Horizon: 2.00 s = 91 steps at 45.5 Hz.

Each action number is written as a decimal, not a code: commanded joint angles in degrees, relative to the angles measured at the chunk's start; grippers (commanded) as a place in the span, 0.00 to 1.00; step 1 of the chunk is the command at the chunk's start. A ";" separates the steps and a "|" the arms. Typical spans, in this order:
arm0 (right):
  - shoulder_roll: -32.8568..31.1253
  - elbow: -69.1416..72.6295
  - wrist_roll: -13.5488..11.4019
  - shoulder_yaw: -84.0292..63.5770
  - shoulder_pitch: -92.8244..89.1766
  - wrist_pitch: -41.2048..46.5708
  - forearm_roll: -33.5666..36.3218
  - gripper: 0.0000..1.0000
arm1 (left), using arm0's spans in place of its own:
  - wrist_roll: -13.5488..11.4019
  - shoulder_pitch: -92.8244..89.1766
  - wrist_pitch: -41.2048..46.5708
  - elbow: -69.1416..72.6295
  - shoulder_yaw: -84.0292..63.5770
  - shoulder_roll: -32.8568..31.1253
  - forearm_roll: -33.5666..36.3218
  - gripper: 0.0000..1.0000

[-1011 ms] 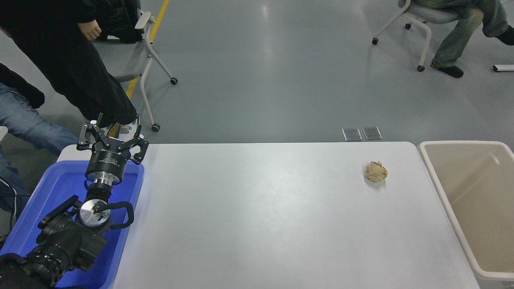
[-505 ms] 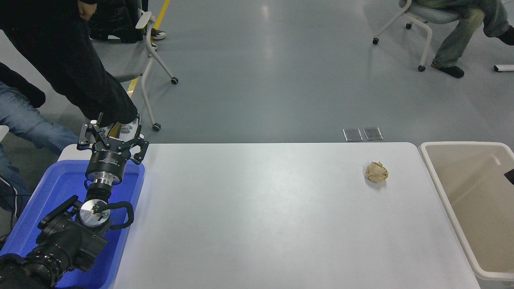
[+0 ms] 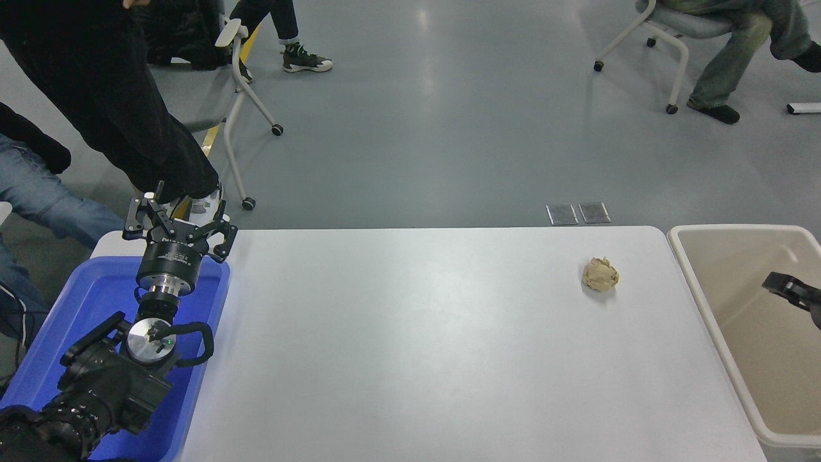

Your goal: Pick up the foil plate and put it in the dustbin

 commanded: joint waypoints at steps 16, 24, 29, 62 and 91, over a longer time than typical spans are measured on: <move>0.96 14.34 -18.23 -7.18 19.25 17.93 -0.19 1.00 | 0.00 0.00 0.00 0.08 0.00 0.00 0.04 0.99; 2.80 20.67 -18.24 -16.13 29.88 19.24 0.86 1.00 | 0.00 0.00 0.00 0.00 0.00 0.00 0.04 0.99; 5.61 21.12 -17.89 -22.90 35.69 26.79 6.04 1.00 | 0.00 0.00 0.00 0.00 0.00 0.00 0.04 0.99; 19.68 22.17 -17.71 -31.35 51.60 32.70 27.32 1.00 | 0.00 0.00 0.08 0.08 0.00 0.00 0.04 0.99; 20.73 21.90 -17.53 -31.88 55.83 32.70 18.27 1.00 | 0.00 0.00 0.08 0.00 0.00 0.00 0.04 0.99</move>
